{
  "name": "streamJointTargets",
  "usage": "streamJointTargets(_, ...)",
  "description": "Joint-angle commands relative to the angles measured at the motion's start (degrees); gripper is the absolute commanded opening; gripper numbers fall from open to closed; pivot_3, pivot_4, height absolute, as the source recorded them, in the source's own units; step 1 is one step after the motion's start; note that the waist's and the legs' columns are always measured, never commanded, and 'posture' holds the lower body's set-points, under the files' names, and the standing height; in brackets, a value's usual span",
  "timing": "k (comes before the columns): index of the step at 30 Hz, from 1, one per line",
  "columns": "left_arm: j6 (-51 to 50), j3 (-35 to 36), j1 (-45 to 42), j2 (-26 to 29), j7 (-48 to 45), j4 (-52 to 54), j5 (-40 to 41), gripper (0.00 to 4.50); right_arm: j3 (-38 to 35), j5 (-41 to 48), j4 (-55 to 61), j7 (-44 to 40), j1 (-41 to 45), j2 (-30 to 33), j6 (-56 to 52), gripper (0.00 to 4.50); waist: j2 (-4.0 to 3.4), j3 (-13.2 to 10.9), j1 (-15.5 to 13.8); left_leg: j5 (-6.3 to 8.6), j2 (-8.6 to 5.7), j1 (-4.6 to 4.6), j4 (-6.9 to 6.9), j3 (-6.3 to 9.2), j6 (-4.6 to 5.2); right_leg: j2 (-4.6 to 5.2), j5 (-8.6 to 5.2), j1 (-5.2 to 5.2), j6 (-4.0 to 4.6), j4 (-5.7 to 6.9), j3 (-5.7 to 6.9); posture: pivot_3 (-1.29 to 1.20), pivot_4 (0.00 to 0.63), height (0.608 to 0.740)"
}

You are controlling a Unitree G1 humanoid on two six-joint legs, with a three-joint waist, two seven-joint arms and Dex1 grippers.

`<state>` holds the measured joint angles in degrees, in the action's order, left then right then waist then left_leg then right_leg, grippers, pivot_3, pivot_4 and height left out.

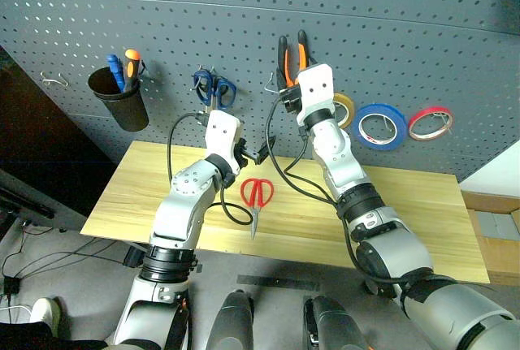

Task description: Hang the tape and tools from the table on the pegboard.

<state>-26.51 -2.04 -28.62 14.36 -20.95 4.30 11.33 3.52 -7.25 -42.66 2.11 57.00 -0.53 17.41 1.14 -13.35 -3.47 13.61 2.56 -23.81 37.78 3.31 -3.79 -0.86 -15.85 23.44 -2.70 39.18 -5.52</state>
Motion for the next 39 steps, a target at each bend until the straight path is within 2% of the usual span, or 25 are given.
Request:
streamJointTargets(1, 0.3, 0.3, -0.5, 0.1, 0.0, 2.5, 0.0, 4.5, -1.6, 0.6, 0.1, 0.7, 2.4, 1.6, -1.0, 2.81, 0.0, 0.0, 0.1, 0.0, 0.0, -0.01, 0.0, 0.0, 0.0, 0.0, 0.0, 0.0, 0.0, -0.01, 0.0, 0.25, 0.237, 0.74)
streamJointTargets(6, 0.6, 0.3, -0.8, -0.1, 0.0, 2.1, 0.0, 4.5, -2.2, -0.4, -0.5, 2.0, 4.0, 3.7, -0.8, 2.81, 0.05, -0.2, 0.1, -0.03, -0.01, -0.01, 0.02, 0.0, 0.02, 0.0, 0.04, -0.01, -0.06, -0.02, 0.0, 0.24, 0.229, 0.74)
streamJointTargets(9, 0.9, 0.5, -0.8, -0.1, 0.0, 1.9, 0.0, 4.5, -2.3, -1.4, 4.1, 2.6, 3.8, 5.0, -1.5, 2.81, 0.0, -0.3, -0.1, -0.2, -0.03, -0.07, 0.02, 0.01, -0.05, 0.01, 0.21, -0.01, -0.11, -0.11, 0.0, 0.23, 0.22, 0.74)
streamJointTargets(16, 2.1, 0.5, -1.0, -0.5, 0.1, 1.0, -0.1, 4.5, -1.6, -0.5, 16.5, 1.8, 2.2, 2.9, -7.7, 2.81, -0.01, -0.4, 0.4, -0.36, -0.03, -0.12, -0.02, 0.0, -0.05, 0.01, 0.37, 0.07, -0.11, -0.15, -0.02, 0.22, 0.201, 0.74)
streamJointTargets(21, 2.5, 0.4, -0.9, -0.7, 0.1, 1.0, -0.2, 4.5, -1.2, 0.5, 20.7, 2.2, 3.5, 0.9, -10.0, 2.81, 0.01, -0.4, 0.4, -0.44, -0.03, -0.15, -0.73, -0.12, -0.2, 0.06, 0.37, 0.38, -0.05, -0.21, -0.07, 0.22, 0.197, 0.74)
streamJointTargets(24, 2.5, 0.6, -0.9, -0.6, 0.1, 1.2, -0.2, 4.5, -1.2, 1.1, 21.0, 2.7, 4.5, -0.9, -10.1, 2.81, 0.01, -0.4, 0.5, -0.52, 0.02, -0.43, -0.91, -0.13, -0.33, 0.05, 0.33, 0.78, 0.06, -0.15, -0.03, 0.23, 0.196, 0.74)
streamJointTargets(34, 2.0, 0.8, -0.2, 0.0, 0.3, 1.8, -0.3, 4.5, -2.0, 3.5, 15.2, 3.8, 9.9, -4.8, -7.2, 2.81, 0.0, -0.4, 0.4, -0.52, 0.02, -0.55, -0.95, -0.17, -0.34, 0.06, 0.32, 0.85, 0.08, -0.27, -0.01, 0.24, 0.211, 0.74)
streamJointTargets(39, 1.8, 0.9, -0.4, 0.1, 0.5, 1.8, -0.2, 4.5, -1.1, 2.5, 11.3, 4.0, 8.3, -5.6, -4.2, 2.81, 0.0, -0.4, 0.3, -0.52, 0.01, -0.57, -0.95, -0.16, -0.34, 0.07, 0.32, 0.85, 0.08, -0.28, -0.01, 0.25, 0.214, 0.74)
